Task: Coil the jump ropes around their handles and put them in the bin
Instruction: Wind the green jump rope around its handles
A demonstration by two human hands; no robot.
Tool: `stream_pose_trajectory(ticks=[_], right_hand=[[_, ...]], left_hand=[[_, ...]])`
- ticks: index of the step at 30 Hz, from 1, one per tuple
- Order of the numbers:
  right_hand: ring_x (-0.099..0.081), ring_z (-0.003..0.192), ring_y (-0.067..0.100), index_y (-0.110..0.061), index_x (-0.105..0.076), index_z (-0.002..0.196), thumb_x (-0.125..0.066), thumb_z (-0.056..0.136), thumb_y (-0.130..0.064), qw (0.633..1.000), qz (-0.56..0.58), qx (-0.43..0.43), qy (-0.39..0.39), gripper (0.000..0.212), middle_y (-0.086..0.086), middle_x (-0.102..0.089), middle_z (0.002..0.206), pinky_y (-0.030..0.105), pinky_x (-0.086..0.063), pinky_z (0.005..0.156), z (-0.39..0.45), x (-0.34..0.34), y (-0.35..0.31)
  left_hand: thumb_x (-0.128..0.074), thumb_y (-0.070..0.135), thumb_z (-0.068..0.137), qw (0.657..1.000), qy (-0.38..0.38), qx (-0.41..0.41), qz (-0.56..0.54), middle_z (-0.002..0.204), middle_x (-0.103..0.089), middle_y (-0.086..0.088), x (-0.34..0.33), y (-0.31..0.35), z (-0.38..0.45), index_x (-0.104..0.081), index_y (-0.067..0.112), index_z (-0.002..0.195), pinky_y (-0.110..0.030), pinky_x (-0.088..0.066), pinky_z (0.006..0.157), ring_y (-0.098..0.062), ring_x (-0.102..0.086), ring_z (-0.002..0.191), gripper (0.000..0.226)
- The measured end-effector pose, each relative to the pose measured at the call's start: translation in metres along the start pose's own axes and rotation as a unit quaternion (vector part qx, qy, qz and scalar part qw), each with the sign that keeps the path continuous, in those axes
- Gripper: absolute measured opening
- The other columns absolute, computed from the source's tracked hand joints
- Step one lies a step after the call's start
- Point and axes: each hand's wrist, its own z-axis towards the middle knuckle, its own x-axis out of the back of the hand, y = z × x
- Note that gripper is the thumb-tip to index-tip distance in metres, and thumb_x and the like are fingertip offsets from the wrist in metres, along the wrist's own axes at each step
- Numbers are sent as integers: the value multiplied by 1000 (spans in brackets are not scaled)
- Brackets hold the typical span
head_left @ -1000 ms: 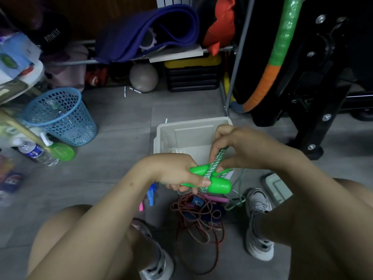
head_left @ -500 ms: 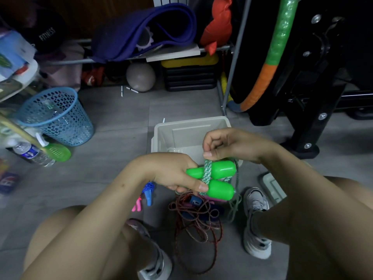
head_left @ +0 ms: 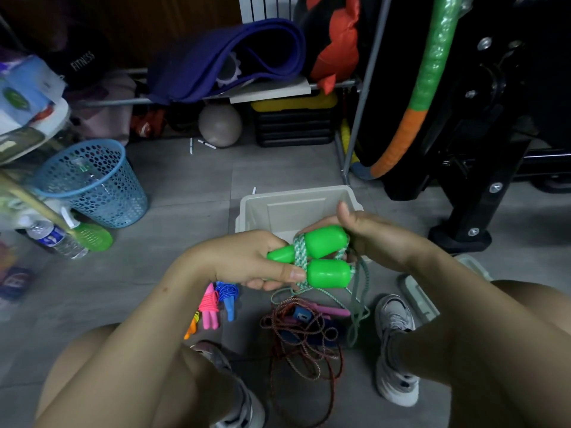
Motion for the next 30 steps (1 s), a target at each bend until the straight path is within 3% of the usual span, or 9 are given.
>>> stream_pose_trajectory(ticks=[3,7,9,12,15,20,24,27,30], right_hand=[[-64,85,8,-27,-69,97,-69,57,-74,998,-42,29,-20,61,0,-72,93,21,-46,74,-2,-5,3],[-37,52,2,-33,-70,79,-70,68,-37,999,10,51,-4,12,-10,-46,60,17,-26,50,0,-11,5],[-31,54,7,-27,-68,82,-71,68,-36,997,40,56,18,17,1,-37,63,22,-22,50,1,-10,7],[-28,50,6,-23,-63,86,-71,76,-20,995,62,72,32,13,-1,-42,61,19,-21,46,4,-15,10],[-25,45,4,-15,-57,97,-72,75,-12,989,98,68,89,26,-12,-51,59,18,-19,43,8,-21,13],[-22,43,5,-15,-63,95,-64,84,-11,988,48,50,139,12,-12,-50,52,19,-15,41,7,-20,10],[-39,38,-1,-10,-63,102,-64,85,-5,988,7,46,150,18,-11,-57,66,10,-29,40,8,-16,9],[-36,41,0,-14,-62,84,-64,85,-9,981,16,54,184,5,-5,-54,66,13,-30,40,10,-13,13],[-46,53,5,-15,-61,75,-58,91,-10,974,-55,88,204,17,-5,-56,66,16,-39,53,12,-15,19]], left_hand=[[-62,36,81,999,31,-14,-21,48,-49,6,0,0,1,-62,20,65,-19,-30,44,-13,-37,43,23],[-63,48,78,993,78,-27,-79,51,-52,4,-1,0,7,-69,28,66,-28,-35,53,-11,-38,42,24],[-62,49,80,990,96,-21,-103,52,-52,3,-1,0,10,-70,21,75,-34,-43,56,-11,-38,42,29],[-61,37,87,982,123,-24,-142,47,-49,2,-3,3,12,-57,4,76,-18,-30,42,-9,-36,37,36],[-51,28,92,968,155,-31,-197,47,-48,0,-6,5,14,-49,7,70,-16,-27,38,-9,-34,36,30],[-52,29,91,956,168,-26,-239,57,-46,-5,-9,5,19,-47,7,94,-16,-24,39,-10,-33,39,22],[-56,32,83,945,166,-41,-280,58,-44,-6,-8,5,17,-49,15,100,-14,-22,38,-10,-31,39,25],[-54,34,83,929,153,-50,-333,57,-43,-4,-4,7,15,-48,16,95,-13,-19,39,-8,-28,40,22],[-53,34,84,923,158,-53,-347,57,-42,-5,-4,8,16,-46,15,96,-12,-19,39,-8,-28,40,24]])
